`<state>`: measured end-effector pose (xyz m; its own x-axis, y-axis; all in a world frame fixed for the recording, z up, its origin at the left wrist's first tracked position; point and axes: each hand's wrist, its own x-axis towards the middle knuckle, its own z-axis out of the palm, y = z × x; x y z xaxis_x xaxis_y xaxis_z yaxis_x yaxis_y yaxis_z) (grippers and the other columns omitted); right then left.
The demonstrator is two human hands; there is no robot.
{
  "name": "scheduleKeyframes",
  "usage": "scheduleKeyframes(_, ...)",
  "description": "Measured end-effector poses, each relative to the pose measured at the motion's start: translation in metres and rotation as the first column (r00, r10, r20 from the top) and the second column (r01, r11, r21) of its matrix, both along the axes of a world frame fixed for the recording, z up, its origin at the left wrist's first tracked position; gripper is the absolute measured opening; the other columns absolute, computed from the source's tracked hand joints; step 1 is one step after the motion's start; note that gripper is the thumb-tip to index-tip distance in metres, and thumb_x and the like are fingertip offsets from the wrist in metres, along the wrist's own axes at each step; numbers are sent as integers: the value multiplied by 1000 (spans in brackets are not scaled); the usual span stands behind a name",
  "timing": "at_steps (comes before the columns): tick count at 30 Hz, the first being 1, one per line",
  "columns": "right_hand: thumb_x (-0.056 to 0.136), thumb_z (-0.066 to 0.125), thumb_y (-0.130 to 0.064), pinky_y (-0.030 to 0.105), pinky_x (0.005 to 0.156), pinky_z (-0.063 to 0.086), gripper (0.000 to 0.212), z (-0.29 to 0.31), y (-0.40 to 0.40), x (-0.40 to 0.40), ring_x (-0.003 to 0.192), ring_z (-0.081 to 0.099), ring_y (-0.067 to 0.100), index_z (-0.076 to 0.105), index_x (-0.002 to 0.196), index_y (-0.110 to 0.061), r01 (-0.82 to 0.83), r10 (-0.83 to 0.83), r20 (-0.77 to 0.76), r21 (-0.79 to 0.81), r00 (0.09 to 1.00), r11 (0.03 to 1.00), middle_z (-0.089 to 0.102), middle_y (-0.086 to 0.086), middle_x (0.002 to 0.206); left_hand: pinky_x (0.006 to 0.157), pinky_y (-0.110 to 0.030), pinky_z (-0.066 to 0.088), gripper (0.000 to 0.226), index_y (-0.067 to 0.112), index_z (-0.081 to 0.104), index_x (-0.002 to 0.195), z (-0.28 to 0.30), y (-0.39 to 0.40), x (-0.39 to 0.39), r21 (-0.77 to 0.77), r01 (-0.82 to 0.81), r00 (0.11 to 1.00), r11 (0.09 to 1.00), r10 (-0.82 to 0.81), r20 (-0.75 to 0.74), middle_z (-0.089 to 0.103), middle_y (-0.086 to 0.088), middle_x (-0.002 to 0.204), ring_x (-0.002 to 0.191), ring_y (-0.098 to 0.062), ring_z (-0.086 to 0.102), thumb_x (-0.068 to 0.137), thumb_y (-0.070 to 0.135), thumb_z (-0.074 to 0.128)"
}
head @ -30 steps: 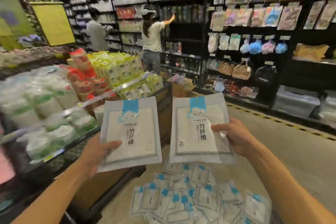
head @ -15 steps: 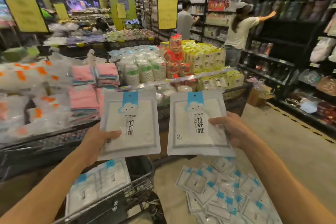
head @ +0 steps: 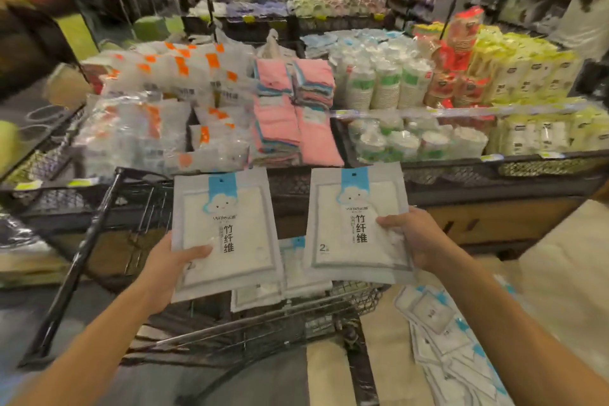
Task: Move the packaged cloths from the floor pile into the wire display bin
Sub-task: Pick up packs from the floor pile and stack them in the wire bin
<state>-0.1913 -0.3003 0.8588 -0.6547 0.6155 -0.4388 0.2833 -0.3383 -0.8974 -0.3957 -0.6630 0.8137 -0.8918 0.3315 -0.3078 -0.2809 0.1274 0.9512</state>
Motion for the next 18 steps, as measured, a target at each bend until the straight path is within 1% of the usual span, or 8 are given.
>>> scheduleKeyframes(2, 90, 68, 8, 37, 61, 63, 28, -15, -2, -18, 81, 78, 29, 67, 116, 1, -24, 24, 32, -5, 999, 1000, 79, 16, 99, 79, -43, 57, 47, 19, 63, 122, -16, -9, -9, -6, -41, 998, 999, 41, 49, 75, -5, 112, 103, -29, 71, 82, -1, 77)
scheduleKeyframes(4, 90, 68, 8, 38, 63, 63, 31, -31, 2, -35, 86, 78, 31, 66, 120, 1, -53, 53, 58, -15, 997, 998, 79, 14, 101, 88, -54, 57, 50, 18, 62, 128, -34, -14, -16, -8, -72, 989, 997, 73, 126, 75, -8, 117, 108, -36, 70, 83, -1, 75)
scheduleKeyframes(6, 90, 68, 7, 39, 66, 62, 32, -47, 7, -53, 90, 78, 31, 65, 121, -1, -80, 81, 84, -18, 993, 997, 79, 13, 104, 92, -58, 56, 44, 19, 63, 127, -50, -17, -21, -19, -113, 977, 993, 115, 179, 76, -8, 116, 108, -37, 71, 88, 0, 71)
scheduleKeyframes(9, 90, 68, 6, 40, 68, 62, 32, -72, 18, -83, 93, 77, 31, 64, 120, -6, -126, 129, 109, -32, 986, 992, 79, 12, 105, 95, -60, 55, 39, 19, 63, 127, -72, -12, -28, -64, -122, 968, 991, 133, 215, 75, -8, 117, 109, -35, 70, 92, 2, 69)
scheduleKeyframes(12, 91, 68, 5, 43, 72, 62, 33, -101, 29, -111, 97, 76, 33, 64, 121, -9, -176, 184, 139, -70, 973, 982, 78, 13, 109, 89, -54, 58, 38, 18, 62, 128, -92, 1, -38, -115, -133, 958, 984, 157, 239, 75, -8, 117, 108, -33, 71, 93, 3, 68)
scheduleKeyframes(14, 92, 67, 4, 47, 78, 62, 35, -122, 37, -127, 102, 74, 34, 62, 123, -9, -185, 200, 171, -95, 965, 978, 77, 12, 111, 85, -50, 60, 38, 19, 62, 128, -107, 11, -50, -143, -137, 952, 980, 170, 255, 76, -7, 115, 107, -32, 72, 94, 3, 68)
scheduleKeyframes(16, 93, 66, 2, 49, 83, 62, 33, -142, 45, -142, 105, 73, 34, 62, 123, -11, -201, 222, 210, -118, 952, 973, 76, 12, 112, 85, -52, 60, 39, 20, 61, 129, -124, 23, -63, -176, -133, 946, 975, 178, 271, 76, -6, 116, 104, -30, 73, 94, 5, 69)
scheduleKeyframes(18, 93, 66, 2, 51, 87, 61, 33, -164, 54, -156, 106, 73, 34, 61, 124, -10, -224, 249, 242, -126, 938, 966, 76, 12, 114, 90, -57, 58, 39, 21, 60, 128, -147, 34, -75, -212, -137, 936, 968, 196, 291, 76, -6, 116, 103, -31, 74, 93, 8, 70)
